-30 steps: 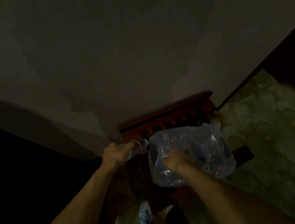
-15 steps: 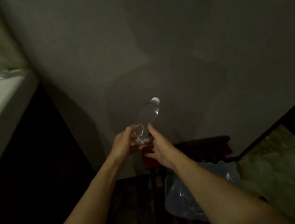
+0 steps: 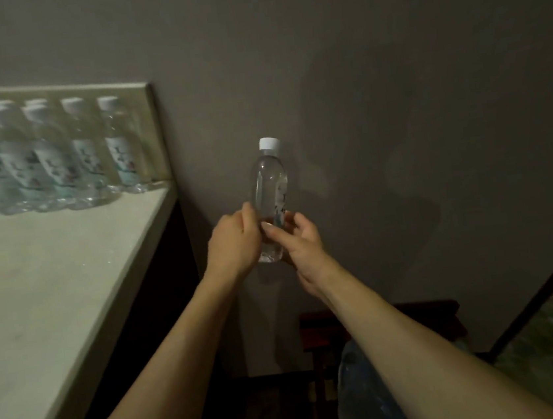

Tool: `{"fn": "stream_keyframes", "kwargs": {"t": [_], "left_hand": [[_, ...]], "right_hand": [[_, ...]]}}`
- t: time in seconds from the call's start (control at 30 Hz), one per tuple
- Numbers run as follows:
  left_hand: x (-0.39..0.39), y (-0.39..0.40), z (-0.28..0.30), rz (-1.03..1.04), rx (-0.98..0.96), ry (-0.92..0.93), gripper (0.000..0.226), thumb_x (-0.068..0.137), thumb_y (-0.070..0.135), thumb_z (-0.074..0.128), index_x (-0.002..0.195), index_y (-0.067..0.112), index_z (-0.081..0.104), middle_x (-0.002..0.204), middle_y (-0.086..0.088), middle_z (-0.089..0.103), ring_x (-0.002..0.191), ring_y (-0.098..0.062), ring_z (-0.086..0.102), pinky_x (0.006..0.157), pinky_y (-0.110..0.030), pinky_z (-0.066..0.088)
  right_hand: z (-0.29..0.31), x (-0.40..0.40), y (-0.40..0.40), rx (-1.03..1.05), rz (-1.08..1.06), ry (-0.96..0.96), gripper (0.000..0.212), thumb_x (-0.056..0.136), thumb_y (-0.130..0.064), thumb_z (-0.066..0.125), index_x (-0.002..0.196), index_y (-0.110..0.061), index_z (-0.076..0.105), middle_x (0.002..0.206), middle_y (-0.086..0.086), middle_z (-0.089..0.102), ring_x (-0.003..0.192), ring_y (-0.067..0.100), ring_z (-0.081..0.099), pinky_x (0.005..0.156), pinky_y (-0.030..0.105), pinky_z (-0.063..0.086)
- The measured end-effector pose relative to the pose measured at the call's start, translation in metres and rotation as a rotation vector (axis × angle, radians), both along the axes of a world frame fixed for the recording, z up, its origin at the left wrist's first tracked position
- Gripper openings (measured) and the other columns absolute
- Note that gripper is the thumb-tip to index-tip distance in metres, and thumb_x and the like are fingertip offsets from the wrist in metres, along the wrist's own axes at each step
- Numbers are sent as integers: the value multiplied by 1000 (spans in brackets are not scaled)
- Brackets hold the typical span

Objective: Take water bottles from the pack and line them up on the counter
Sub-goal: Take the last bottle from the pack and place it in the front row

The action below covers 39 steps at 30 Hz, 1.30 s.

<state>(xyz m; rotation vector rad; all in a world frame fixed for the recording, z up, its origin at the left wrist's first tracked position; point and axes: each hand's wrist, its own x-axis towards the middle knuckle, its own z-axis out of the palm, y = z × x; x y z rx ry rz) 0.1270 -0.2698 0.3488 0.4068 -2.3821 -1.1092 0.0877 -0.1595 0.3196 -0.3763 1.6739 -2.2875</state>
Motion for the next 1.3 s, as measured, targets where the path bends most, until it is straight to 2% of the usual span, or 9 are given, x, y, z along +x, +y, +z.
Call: {"fn": "stream_keyframes", "kwargs": {"t": [0.17, 0.3, 0.47, 0.6, 0.77, 0.9, 1.1, 1.2, 1.3], "left_hand": [[9, -40, 42, 12, -178, 105, 48, 96, 55, 45, 95, 11, 67, 92, -10, 63, 86, -28, 61, 73, -35, 43], [20, -88, 53, 6, -303, 169, 55, 80, 69, 60, 96, 17, 65, 88, 1, 53, 77, -19, 54, 67, -32, 40], [20, -176, 61, -42, -231, 213, 51, 81, 59, 66, 114, 20, 67, 99, -1, 60, 88, -17, 62, 79, -41, 57], [18, -238, 60, -128, -144, 220, 40, 84, 47, 69, 115, 22, 70, 100, 1, 62, 86, -12, 62, 78, -35, 58], [16, -287, 47, -145, -62, 209, 36, 85, 38, 72, 116, 20, 72, 101, -1, 71, 89, -16, 65, 81, -43, 56], [10, -309, 38, -154, 17, 213, 40, 86, 32, 72, 123, 19, 68, 107, 0, 72, 94, -15, 67, 85, -42, 58], [1, -318, 30, -204, 62, 204, 44, 87, 24, 72, 130, 17, 64, 114, -1, 74, 98, -12, 71, 88, -35, 59], [-1, -316, 31, -203, 37, 198, 42, 89, 25, 71, 130, 18, 64, 114, 1, 74, 100, -11, 70, 90, -36, 59], [0, -316, 31, -25, -171, 183, 31, 87, 38, 71, 106, 14, 74, 96, -2, 77, 84, -12, 71, 77, -32, 59]], "right_hand": [[33, 14, -39, 49, -99, 184, 29, 85, 0, 67, 102, -19, 54, 100, -4, 65, 81, -5, 67, 70, 12, 54], [46, 17, -87, 133, -160, 291, 36, 84, 7, 64, 113, -12, 53, 100, -6, 64, 89, 4, 64, 75, 20, 55], [58, 14, -175, 199, -188, 397, 40, 82, 2, 67, 107, -27, 56, 102, -11, 67, 92, 2, 68, 77, 23, 58], [57, 15, -235, 255, -236, 435, 42, 77, -13, 76, 104, -37, 55, 95, -19, 65, 88, -13, 63, 71, 9, 52], [51, 16, -279, 543, -239, 437, 60, 80, -32, 74, 134, -30, 47, 121, 5, 54, 107, 17, 57, 92, 36, 53], [54, 14, -295, 483, -162, 470, 56, 84, -22, 72, 134, -27, 48, 119, -3, 62, 107, 15, 64, 79, 18, 55], [42, 4, -309, 597, -232, 414, 43, 83, -25, 72, 122, -18, 55, 118, 5, 64, 107, 23, 64, 88, 44, 56], [38, -1, -314, 677, -323, 422, 35, 83, -27, 72, 112, -15, 57, 112, 7, 66, 102, 25, 65, 85, 43, 57], [36, -1, -320, 821, -417, 522, 41, 83, -32, 70, 117, -15, 54, 119, 6, 63, 107, 27, 63, 81, 32, 51]]}}
